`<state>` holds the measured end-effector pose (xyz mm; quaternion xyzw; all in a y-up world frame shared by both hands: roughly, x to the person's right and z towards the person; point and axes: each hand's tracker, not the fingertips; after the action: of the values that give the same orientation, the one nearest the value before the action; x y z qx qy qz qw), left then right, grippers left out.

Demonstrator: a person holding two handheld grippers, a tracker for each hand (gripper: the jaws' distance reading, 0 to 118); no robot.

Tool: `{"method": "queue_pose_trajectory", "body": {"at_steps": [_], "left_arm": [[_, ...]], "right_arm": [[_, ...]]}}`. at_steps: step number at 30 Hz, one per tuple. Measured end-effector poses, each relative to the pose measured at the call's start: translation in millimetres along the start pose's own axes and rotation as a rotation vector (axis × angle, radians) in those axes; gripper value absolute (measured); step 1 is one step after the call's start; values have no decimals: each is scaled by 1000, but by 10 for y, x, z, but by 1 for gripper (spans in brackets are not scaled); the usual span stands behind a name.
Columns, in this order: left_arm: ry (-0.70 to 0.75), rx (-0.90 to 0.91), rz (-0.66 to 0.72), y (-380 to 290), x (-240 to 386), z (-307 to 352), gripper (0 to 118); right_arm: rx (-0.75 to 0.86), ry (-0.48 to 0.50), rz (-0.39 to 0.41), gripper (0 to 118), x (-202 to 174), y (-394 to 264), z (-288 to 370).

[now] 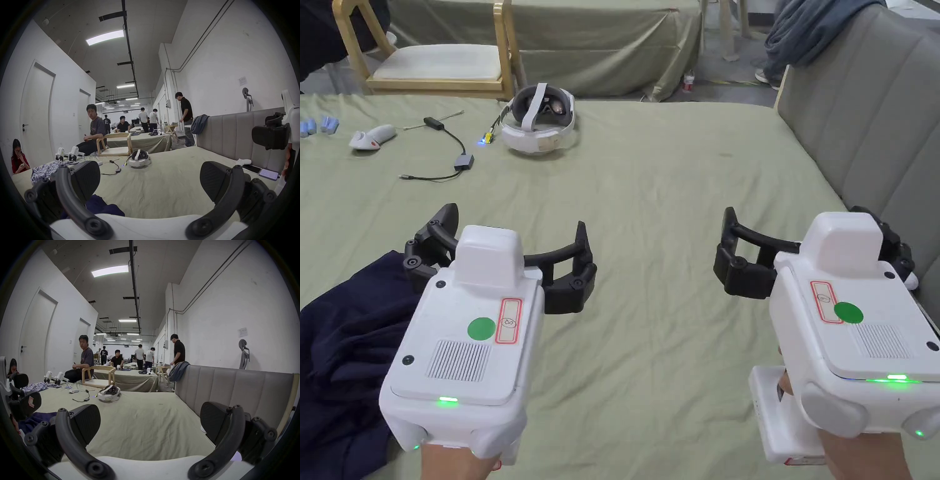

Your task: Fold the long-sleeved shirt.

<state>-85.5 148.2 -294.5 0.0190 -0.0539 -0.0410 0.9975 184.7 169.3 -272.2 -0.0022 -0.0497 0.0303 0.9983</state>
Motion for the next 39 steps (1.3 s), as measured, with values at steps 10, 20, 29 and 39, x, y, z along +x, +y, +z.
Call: {"method": "queue_pose_trajectory", "body": {"at_steps": [10, 20, 29, 39], "left_arm": [[2, -2, -3, 1, 4, 2, 111], [15, 9, 1, 22, 6, 13, 111], [-6, -20, 10, -20, -17, -9, 111], [33, -16, 31, 5, -37, 0, 111]], "right_arm": [[-1, 4, -7, 118, 6, 13, 7], [0, 5, -7, 118, 4, 19, 15], [-7, 9, -4, 118, 2, 11, 7], [-19, 3, -20, 118, 13, 9, -4]]}}
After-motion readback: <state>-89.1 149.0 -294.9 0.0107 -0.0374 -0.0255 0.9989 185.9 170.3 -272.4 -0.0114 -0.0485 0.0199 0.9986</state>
